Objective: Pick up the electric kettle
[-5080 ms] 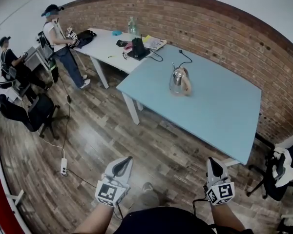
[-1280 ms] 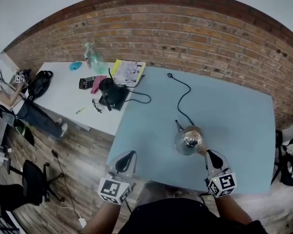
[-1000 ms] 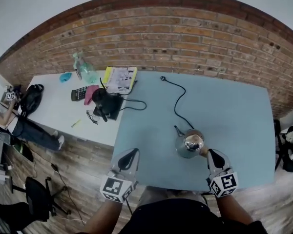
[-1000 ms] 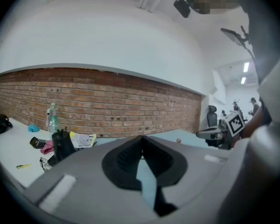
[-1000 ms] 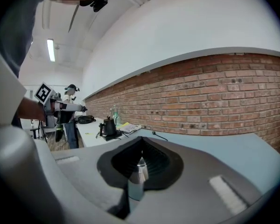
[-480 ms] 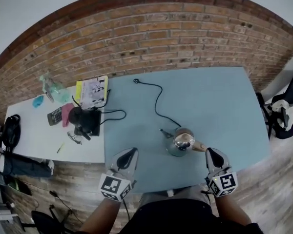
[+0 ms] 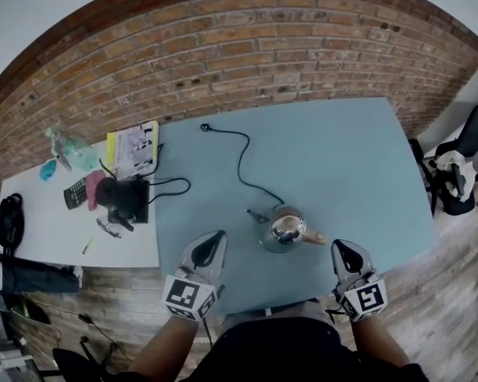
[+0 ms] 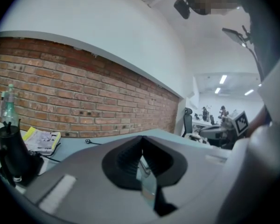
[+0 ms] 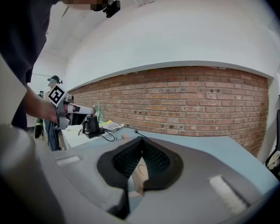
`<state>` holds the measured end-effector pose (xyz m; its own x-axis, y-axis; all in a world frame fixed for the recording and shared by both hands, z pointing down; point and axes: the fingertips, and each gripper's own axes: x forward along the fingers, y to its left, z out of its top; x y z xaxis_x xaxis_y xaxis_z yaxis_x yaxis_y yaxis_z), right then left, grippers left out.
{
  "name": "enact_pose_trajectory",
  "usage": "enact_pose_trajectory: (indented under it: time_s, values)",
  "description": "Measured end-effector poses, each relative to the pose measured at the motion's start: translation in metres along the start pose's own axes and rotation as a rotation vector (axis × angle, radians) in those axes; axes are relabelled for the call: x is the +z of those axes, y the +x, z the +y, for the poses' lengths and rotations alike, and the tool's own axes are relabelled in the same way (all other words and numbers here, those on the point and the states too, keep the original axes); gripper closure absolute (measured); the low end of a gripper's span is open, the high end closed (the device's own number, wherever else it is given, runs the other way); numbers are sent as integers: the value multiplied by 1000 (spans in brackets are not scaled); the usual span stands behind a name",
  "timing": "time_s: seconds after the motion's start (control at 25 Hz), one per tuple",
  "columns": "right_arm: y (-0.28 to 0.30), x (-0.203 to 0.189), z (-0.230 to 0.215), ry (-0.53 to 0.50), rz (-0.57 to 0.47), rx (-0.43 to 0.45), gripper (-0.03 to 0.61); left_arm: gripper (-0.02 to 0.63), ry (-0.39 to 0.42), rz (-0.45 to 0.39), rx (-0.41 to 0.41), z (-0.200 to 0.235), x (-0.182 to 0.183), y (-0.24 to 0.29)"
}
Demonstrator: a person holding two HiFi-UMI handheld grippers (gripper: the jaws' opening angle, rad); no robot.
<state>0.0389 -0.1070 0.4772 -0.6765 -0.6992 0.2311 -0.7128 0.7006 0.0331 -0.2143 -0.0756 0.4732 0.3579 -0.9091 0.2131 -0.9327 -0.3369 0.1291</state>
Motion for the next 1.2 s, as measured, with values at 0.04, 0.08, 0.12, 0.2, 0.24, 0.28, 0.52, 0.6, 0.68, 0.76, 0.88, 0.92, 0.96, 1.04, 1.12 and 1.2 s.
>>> enact_pose_trajectory:
  time_s: [0.04, 0.08, 0.12, 0.2, 0.24, 0.28, 0.52, 0.6, 0.68, 0.76, 0.88, 0.92, 0.96, 1.04, 1.12, 1.2]
  values:
    - [2, -4, -2, 7, 8, 2, 575, 611, 1, 11, 7, 1, -5, 3]
    - [3, -10, -5, 15, 21, 2, 575, 611, -2, 26, 16, 2, -11, 6]
    - [4, -13, -7, 22, 32, 2, 575, 611, -8, 40, 25, 3, -18, 8]
    - [6, -13, -8, 33, 36, 15, 575, 611, -17, 58, 34, 3, -26, 12]
    - [8, -11, -7, 32, 33, 33, 575, 611, -18, 61, 36, 3, -28, 14]
    - [10, -10, -5, 24, 32, 59, 575, 611, -18, 62, 36, 2, -30, 17]
    - [17, -23, 13, -11, 63, 187, 574, 611, -7, 92, 12, -3, -43, 33]
    - [20, -27, 13, -15, 68, 194, 522, 611, 2, 117, -6, -6, -50, 38]
    - [22, -29, 13, -22, 68, 202, 522, 609, 6, 130, -11, -7, -55, 42]
    - [23, -30, 13, -25, 69, 205, 521, 609, 0, 141, -15, -8, -59, 45]
    - [23, -34, 11, -20, 79, 206, 520, 558, -19, 166, -48, -13, -65, 51]
    - [24, -35, 10, -21, 80, 209, 518, 544, -21, 171, -58, -14, -66, 53]
    - [25, -36, 10, -21, 79, 213, 518, 538, -18, 175, -62, -14, -67, 54]
    - [27, -35, 10, -25, 75, 221, 511, 535, -14, 177, -58, -11, -67, 58]
    - [29, -34, 10, -37, 71, 230, 500, 534, -21, 183, -50, -8, -70, 60]
    - [30, -36, 11, -45, 74, 239, 487, 528, -33, 193, -44, -7, -74, 63]
